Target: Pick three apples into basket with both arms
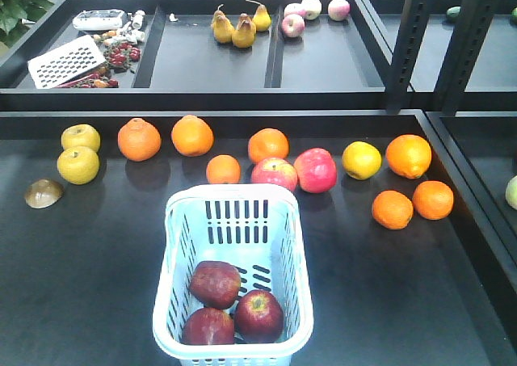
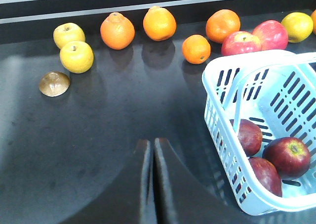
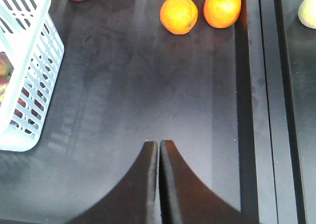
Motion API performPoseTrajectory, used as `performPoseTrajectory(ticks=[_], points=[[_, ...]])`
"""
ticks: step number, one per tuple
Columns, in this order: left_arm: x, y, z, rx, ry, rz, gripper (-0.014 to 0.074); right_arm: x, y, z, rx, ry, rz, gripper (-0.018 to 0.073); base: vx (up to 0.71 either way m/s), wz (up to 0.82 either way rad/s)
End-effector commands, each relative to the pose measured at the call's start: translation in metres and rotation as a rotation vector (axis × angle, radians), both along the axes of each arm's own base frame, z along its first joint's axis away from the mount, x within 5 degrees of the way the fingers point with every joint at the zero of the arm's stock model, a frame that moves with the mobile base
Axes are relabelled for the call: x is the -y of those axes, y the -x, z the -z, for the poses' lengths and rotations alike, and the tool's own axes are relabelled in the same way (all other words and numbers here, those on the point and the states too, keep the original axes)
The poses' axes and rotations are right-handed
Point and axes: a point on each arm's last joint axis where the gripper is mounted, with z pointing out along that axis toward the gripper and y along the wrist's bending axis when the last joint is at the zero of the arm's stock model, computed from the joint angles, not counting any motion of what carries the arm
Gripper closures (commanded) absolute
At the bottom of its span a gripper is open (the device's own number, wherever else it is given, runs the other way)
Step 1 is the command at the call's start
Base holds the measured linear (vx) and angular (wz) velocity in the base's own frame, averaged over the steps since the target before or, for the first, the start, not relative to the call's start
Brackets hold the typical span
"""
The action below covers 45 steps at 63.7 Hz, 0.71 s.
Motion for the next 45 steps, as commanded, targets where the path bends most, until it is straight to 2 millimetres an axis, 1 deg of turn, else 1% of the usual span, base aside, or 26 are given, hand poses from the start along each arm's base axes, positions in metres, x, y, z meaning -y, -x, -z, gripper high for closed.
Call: performPoseTrajectory(ticks=[1,11,18,22,26,30,34,45], points=[[0.000,-0.002,-0.013,0.083,0.024,-0.004,0.0604,0.001,-0.004,-0.011,0.076,0.003,-0.001,0.0568,0.00,0.00],[-0.001,-0.002,-0.013,0.088,-0.006,-0.008,0.0604,0.001,-0.004,-0.011,0.076,0.003,-0.001,0.0568,0.00,0.00],[-0.003,0.000,-0.016,0.128,-0.014,-0.013,0.0604,0.001,-0.004,-0.011,0.076,0.003,-0.001,0.0568,0.00,0.00],[-0.004,0.005,-0.017,0.182,0.007,-0.014,0.0604,0.001,-0.004,-0.011,0.076,0.003,-0.001,0.0568,0.00,0.00],[-0.005,0.012,-0.015,0.276,0.028,-0.008,0.0603,0.001,-0.004,-0.011,0.076,0.003,-0.001,0.0568,0.00,0.00],[-0.006,0.020,-0.008,0.355,0.040,-0.002,0.0603,0.001,-0.004,-0.011,0.076,0.003,-0.001,0.0568,0.00,0.00],[-0.008,0.028,0.004,0.419,0.052,-0.002,0.0603,0.001,-0.004,-0.011,0.076,0.003,-0.001,0.0568,0.00,0.00],[-0.015,0.048,0.050,0.535,0.084,-0.068,0.0603,0.001,-0.004,-0.011,0.076,0.003,-0.001,0.0568,0.00,0.00]])
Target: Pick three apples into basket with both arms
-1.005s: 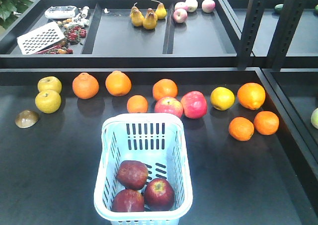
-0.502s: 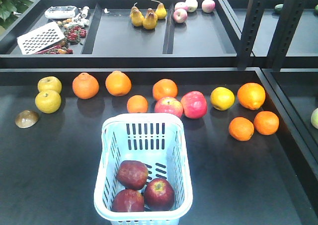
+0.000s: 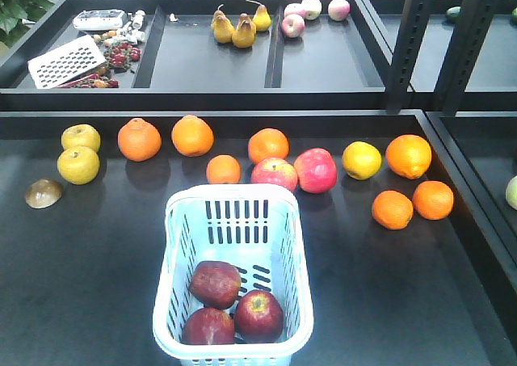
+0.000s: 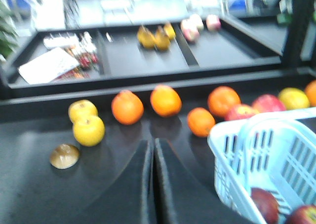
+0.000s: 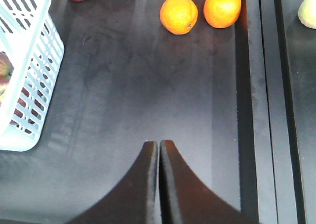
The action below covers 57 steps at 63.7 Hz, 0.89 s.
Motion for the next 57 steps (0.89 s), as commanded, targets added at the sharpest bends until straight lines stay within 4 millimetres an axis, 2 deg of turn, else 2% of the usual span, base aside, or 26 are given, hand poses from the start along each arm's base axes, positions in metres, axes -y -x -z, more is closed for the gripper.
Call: performPoseTrajectory(ticks=[1,12,20,32,57], points=[[-0.002,0.008,0.008,0.150,0.044,-0.028,0.0603,0.001,-0.004,-0.011,0.076,0.003,-0.001,0.0568,0.00,0.00],[-0.005,0.021,0.050,0.196,0.053,-0.059,0.0603,0.001,-0.004,-0.011,0.076,0.003,-0.001,0.0568,0.00,0.00],[-0.004,0.014,0.071,0.145,0.090,-0.062,0.0603,0.001,-0.003,-0.011,0.073,0.003,-0.001,0.0568,0.00,0.00],[-0.002,0.007,0.093,0.208,0.155,-0.045,0.0603,0.001,-0.003,-0.010,0.071,0.003,-0.001,0.0568,0.00,0.00],[-0.001,0.006,0.093,0.254,0.155,-0.036,0.0603,0.001,-0.003,-0.010,0.070,0.003,-0.001,0.0568,0.00,0.00]])
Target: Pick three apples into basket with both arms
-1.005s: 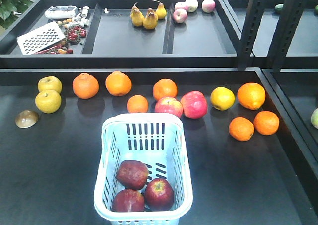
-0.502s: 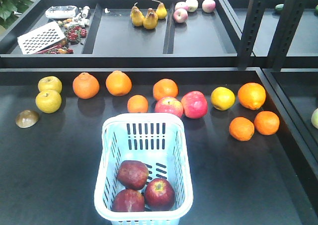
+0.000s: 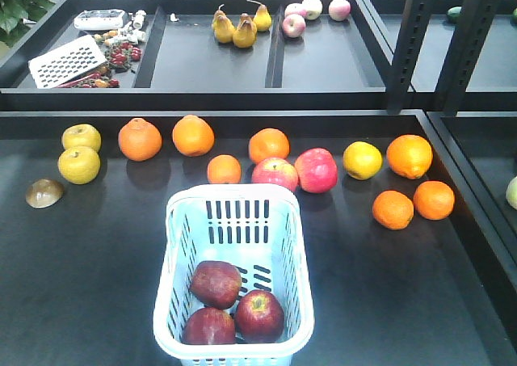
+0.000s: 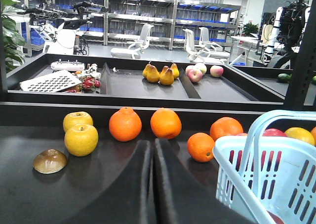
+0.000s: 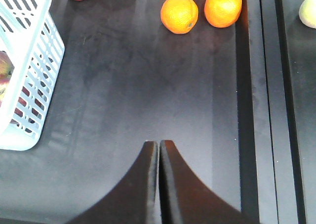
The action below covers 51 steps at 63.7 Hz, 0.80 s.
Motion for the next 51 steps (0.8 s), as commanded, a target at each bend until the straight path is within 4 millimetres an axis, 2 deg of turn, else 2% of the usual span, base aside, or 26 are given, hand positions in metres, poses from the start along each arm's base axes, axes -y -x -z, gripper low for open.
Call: performPoseTrajectory(ticks=[1,37,51], points=[[0.001,0.001,-0.005,0.086,0.018,0.007,0.0603,0.001,-0.004,-0.010,0.073,0.003,-0.001,0.0568,0.00,0.00],[0.000,0.001,-0.005,0.080,0.017,0.007,0.0603,0.001,-0.003,-0.011,0.075,0.003,-0.001,0.0568,0.00,0.00],[0.000,0.001,-0.005,0.080,0.017,0.007,0.0603,0.002,0.013,-0.020,0.186,-0.004,0.000,0.0568,0.00,0.00]])
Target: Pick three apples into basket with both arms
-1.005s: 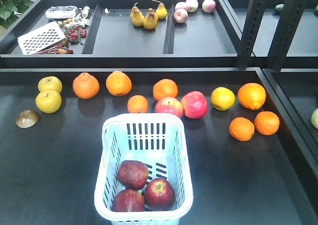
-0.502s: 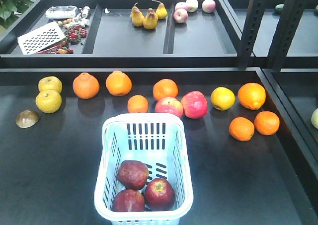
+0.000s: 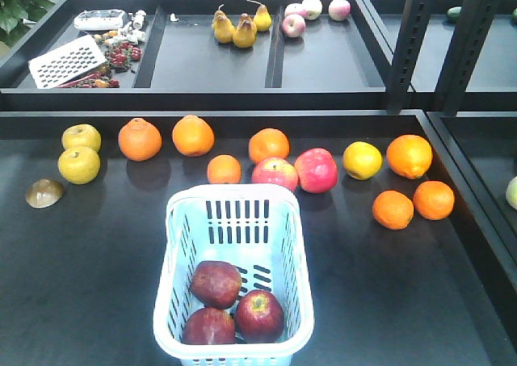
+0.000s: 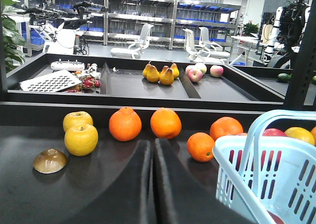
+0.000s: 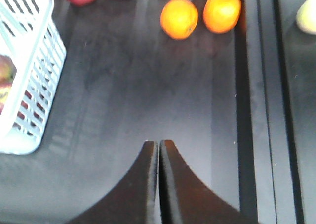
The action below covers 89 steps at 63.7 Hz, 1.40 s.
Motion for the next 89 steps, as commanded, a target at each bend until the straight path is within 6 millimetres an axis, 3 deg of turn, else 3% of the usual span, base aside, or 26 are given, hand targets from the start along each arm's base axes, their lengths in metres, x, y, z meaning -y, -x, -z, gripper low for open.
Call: performPoseTrajectory(ticks=[1,8,26,44,89], points=[[0.000,0.001,-0.005,0.080,0.017,0.007,0.0603,0.001,0.004,-0.015,0.154,-0.001,0.000,0.0568,0.00,0.00],[0.000,0.001,-0.005,0.080,0.017,0.007,0.0603,0.001,0.016,-0.005,0.312,-0.011,-0.003,0.0568,0.00,0.00],[0.000,0.001,-0.005,0.080,0.017,0.007,0.0603,0.003,0.041,0.064,0.706,-0.035,-0.001,0.0568,0.00,0.00],[0.000,0.001,-0.005,0.080,0.017,0.007,0.0603,0.003,0.047,0.122,0.874,-0.044,0.001,0.0568,0.00,0.00],[0.000,0.001,-0.005,0.080,0.017,0.007,0.0603,0.003,0.047,0.123,0.876,-0.043,0.000,0.0568,0.00,0.00]])
